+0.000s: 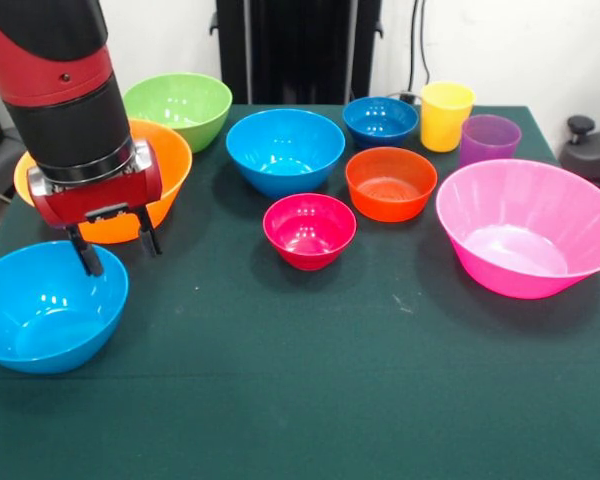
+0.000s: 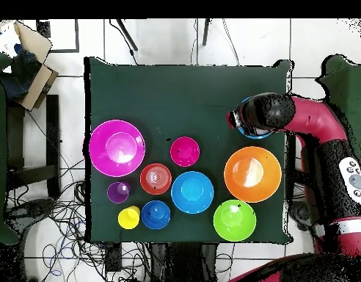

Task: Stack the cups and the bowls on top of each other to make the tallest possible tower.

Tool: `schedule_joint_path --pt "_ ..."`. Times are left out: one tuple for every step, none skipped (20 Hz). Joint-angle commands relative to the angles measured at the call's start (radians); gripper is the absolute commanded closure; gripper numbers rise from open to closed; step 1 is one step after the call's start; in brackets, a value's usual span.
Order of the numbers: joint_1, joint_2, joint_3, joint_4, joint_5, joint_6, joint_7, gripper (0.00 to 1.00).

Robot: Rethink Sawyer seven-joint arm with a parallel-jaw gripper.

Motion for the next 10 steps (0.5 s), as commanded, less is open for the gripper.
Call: schedule_joint_path --pt "0.029 0.032 -0.008 -0.052 -0.101 -0.061 -0.196 0.00" --pt "0.024 0.032 -0.006 -0.043 -0.102 -0.067 -0.194 0.00" --pt "0.017 0.033 -0.005 -0.030 -0.103 -0.076 -0.192 0.00" --pt "0.009 0.033 -0.006 -0.009 -0.107 -0.093 -0.185 0.00" --pt "0.001 0.033 -0.007 0.011 -0.110 -0.109 -0.179 0.00" --pt "-0.007 0.032 -0.011 0.035 -0.116 -0.133 -0.167 0.00" --pt "-0.013 0.030 -0.017 0.057 -0.123 -0.152 -0.156 0.00" --pt "-0.021 0.028 -0.023 0.074 -0.129 -0.173 -0.144 0.00" --pt "-0.027 0.028 -0.027 0.085 -0.132 -0.187 -0.137 0.00" --pt "-0.035 0.027 -0.028 0.094 -0.137 -0.207 -0.132 0.00"
